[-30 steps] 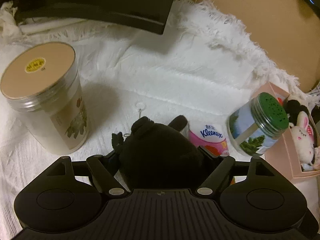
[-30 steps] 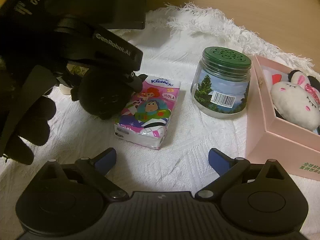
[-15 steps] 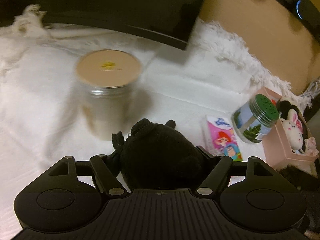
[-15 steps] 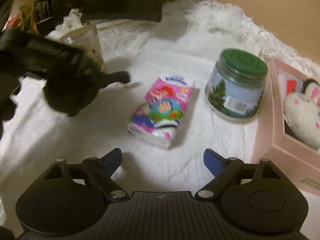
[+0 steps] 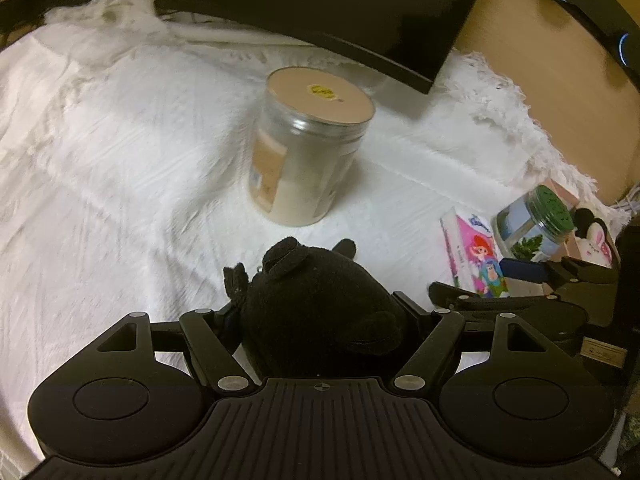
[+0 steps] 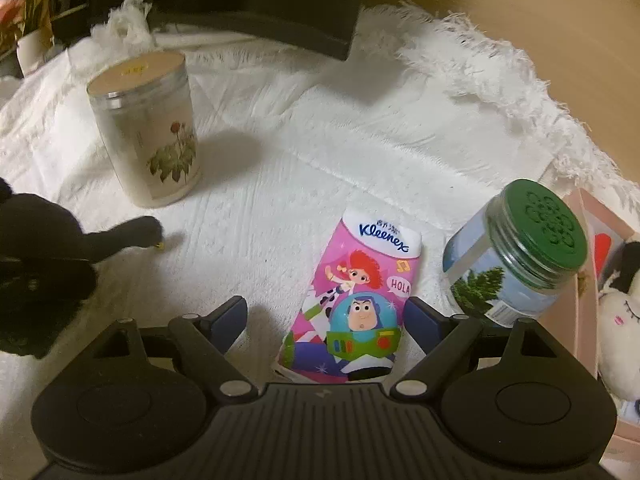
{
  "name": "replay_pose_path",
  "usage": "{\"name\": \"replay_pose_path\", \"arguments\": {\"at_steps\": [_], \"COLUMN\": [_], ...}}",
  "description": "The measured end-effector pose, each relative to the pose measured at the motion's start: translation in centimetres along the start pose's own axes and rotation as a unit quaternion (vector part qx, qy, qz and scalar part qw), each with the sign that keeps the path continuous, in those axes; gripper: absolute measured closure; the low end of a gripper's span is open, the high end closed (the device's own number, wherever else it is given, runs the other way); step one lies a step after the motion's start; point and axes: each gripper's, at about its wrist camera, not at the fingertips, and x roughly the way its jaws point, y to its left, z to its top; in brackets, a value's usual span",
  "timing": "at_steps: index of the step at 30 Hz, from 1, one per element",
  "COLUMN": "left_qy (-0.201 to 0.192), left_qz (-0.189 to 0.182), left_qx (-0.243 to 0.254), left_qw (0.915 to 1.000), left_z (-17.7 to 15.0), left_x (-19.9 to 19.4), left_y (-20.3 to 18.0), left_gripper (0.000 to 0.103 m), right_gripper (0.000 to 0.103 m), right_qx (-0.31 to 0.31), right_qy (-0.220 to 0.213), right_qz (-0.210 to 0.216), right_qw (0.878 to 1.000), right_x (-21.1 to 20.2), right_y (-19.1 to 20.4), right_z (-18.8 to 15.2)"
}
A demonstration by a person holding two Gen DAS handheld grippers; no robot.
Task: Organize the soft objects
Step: 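Grasp the pink Kleenex pack with right while left holds the bear plush, then carry the bear plush and Kleenex pack together over the pink box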
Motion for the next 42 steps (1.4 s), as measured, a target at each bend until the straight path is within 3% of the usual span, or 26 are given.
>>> {"name": "replay_pose_path", "arguments": {"at_steps": [4,7,10,14,19,22,24,27,33,35,42], "left_qy": [-0.001,0.001,0.005,0.013,0.015,0.012,0.010,0.006,-0.004,-0.007,-0.017], "left_qz": [0.002,0.000,-0.002,-0.005,-0.006,-0.007,-0.006,-0.007,-0.011,-0.014,-0.047], "left_qx": [-0.004,-0.007,-0.013,-0.015,-0.009,-0.003,-0.001,0.004,0.016,0.024,0.068], "left_qw": [1.0000,1.0000,0.9999,0.9998,0.9998,0.9999,0.9999,1.0000,0.9998,0.9996,0.9965], "left_z": [-0.3,-0.4,-0.7,-1.1,-1.5,-1.4,-1.3,-1.1,-0.4,0.0,2.2], "left_x": [-0.3,-0.3,-0.1,0.4,0.3,0.0,-0.1,-0.3,-0.7,-0.6,-0.2], "left_y": [0.3,0.5,0.7,0.7,0.4,0.2,0.1,-0.1,-0.5,-0.8,-2.6], "left_gripper": [0.024,0.024,0.024,0.024,0.024,0.024,0.024,0.024,0.024,0.024,0.024], "right_gripper": [0.011,0.008,0.000,0.000,0.000,0.014,0.014,0.015,0.034,0.046,0.050], "right_qx": [0.003,0.038,0.079,0.060,0.053,0.073,0.079,0.063,0.051,0.059,0.044], "right_qy": [0.004,0.008,0.008,0.009,0.043,0.053,0.038,0.021,0.038,0.036,0.015], "right_qz": [-0.006,-0.005,0.022,0.032,0.039,0.040,0.046,0.017,0.001,0.005,0.024], "right_qw": [1.000,0.999,0.997,0.998,0.997,0.995,0.995,0.998,0.998,0.998,0.999], "right_x": [0.6,0.9,1.1,1.3,1.5,1.0,0.3,0.1,1.4,1.4,-0.7], "right_y": [0.1,-0.5,-1.9,-2.2,-2.2,-2.5,-2.6,-2.2,-2.0,-2.2,-2.2], "right_z": [-0.2,-0.5,-1.2,-1.5,-0.6,0.1,0.4,1.0,1.6,1.6,2.4]}}
